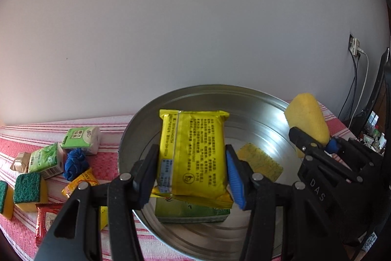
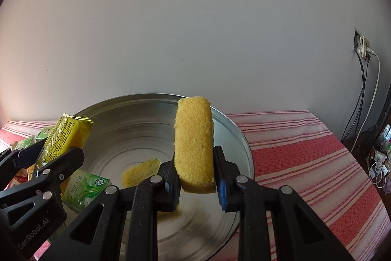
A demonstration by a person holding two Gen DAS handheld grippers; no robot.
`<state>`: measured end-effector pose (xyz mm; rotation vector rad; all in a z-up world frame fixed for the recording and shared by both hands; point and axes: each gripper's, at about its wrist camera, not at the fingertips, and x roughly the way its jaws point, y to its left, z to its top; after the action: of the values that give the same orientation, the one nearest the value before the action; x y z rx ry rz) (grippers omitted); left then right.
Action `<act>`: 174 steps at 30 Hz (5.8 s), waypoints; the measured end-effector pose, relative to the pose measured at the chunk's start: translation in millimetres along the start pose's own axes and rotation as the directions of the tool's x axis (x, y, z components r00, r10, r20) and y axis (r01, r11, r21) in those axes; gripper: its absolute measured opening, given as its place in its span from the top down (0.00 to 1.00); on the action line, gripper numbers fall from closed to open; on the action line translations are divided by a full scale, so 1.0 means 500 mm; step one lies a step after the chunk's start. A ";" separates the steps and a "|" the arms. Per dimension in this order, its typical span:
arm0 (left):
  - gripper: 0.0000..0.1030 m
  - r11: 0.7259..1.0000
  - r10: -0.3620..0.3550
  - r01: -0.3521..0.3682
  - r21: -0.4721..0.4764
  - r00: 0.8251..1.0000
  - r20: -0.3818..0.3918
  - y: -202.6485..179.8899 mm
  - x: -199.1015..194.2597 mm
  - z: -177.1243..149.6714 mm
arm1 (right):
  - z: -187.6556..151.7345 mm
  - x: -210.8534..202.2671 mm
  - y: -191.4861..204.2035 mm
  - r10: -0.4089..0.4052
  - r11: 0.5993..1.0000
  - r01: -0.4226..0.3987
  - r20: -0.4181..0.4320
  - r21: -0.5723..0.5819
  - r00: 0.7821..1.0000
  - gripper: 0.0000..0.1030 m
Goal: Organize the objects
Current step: 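Lower both held items into the tin and open both tools, then withdraw both tools from the tin toward the remaining items, then grasp the red snack packet with the right tool while the left tool grasps a green scouring sponge, then carry both items over the tin and release them inside with both tools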
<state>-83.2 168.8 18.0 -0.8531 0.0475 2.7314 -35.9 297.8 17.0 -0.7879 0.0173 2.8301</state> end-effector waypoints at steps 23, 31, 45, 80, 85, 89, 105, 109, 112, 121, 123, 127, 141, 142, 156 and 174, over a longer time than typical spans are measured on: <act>0.13 0.993 0.110 -0.113 0.020 0.989 0.096 0.005 0.005 -0.015 | -0.002 0.017 0.004 0.001 1.000 -0.001 -0.008 -0.013 1.000 0.55; 0.01 0.991 0.133 -0.130 -0.026 0.976 0.170 0.029 -0.037 -0.015 | 0.003 -0.026 -0.004 -0.042 0.999 0.039 0.112 0.029 0.993 0.15; 0.01 0.983 0.183 -0.183 -0.014 0.970 0.162 0.049 -0.081 -0.048 | 0.000 -0.033 0.005 -0.034 0.999 0.033 0.146 0.010 0.989 0.15; 0.01 0.959 0.280 -0.272 -0.074 0.951 0.134 0.181 -0.159 -0.102 | -0.043 -0.102 0.041 0.013 0.990 -0.039 0.185 0.135 0.983 0.06; 0.01 0.957 0.285 -0.275 -0.090 0.951 0.120 0.219 -0.167 -0.109 | -0.055 -0.127 0.073 0.024 0.993 -0.045 0.186 0.110 0.982 0.06; 0.01 0.956 0.290 -0.280 -0.090 0.950 0.114 0.242 -0.177 -0.116 | -0.064 -0.141 0.093 0.028 0.994 -0.046 0.190 0.095 0.981 0.06; 0.01 0.933 0.336 -0.331 -0.142 0.942 0.013 0.399 -0.205 -0.151 | -0.095 -0.153 0.195 0.158 0.984 -0.164 0.081 0.070 0.984 0.06; 0.01 0.914 0.370 -0.368 -0.172 0.929 -0.020 0.458 -0.208 -0.158 | -0.098 -0.153 0.241 0.208 0.976 -0.210 0.040 0.054 0.977 0.06; 0.01 0.898 0.403 -0.406 -0.169 0.914 -0.052 0.492 -0.204 -0.159 | -0.101 -0.148 0.285 0.256 0.966 -0.256 -0.003 0.029 0.967 0.06; 0.01 0.886 0.401 -0.434 -0.162 0.894 -0.200 0.569 -0.137 -0.152 | -0.101 -0.113 0.433 0.335 0.938 -0.343 -0.110 -0.060 0.936 0.07; 0.01 0.890 0.390 -0.429 -0.156 0.893 -0.225 0.579 -0.124 -0.151 | -0.100 -0.097 0.460 0.334 0.935 -0.347 -0.148 -0.073 0.931 0.08; 0.01 0.891 0.362 -0.420 -0.174 0.887 -0.287 0.602 -0.098 -0.154 | -0.096 -0.060 0.494 0.321 0.936 -0.345 -0.220 -0.076 0.921 0.14; 0.49 0.920 0.252 -0.323 -0.223 0.922 -0.294 0.623 -0.087 -0.156 | -0.100 -0.006 0.548 0.323 0.919 -0.379 -0.344 -0.110 0.882 0.50; 0.49 0.919 0.259 -0.325 -0.222 0.925 -0.279 0.621 -0.093 -0.154 | -0.098 -0.010 0.543 0.334 0.917 -0.386 -0.333 -0.101 0.882 0.55; 0.49 0.895 0.419 -0.398 -0.201 0.905 0.071 0.541 -0.215 -0.123 | -0.040 -0.156 0.465 0.436 0.899 -0.433 0.044 -0.057 0.899 0.56; 0.49 0.933 0.347 -0.326 -0.154 0.927 0.142 0.373 -0.234 -0.076 | 0.001 -0.196 0.310 0.292 0.955 -0.297 0.232 -0.014 0.928 0.56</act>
<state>-21.1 -44.4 42.7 -0.6978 -0.0170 3.1519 15.3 127.3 60.9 -0.4782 0.1424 3.1838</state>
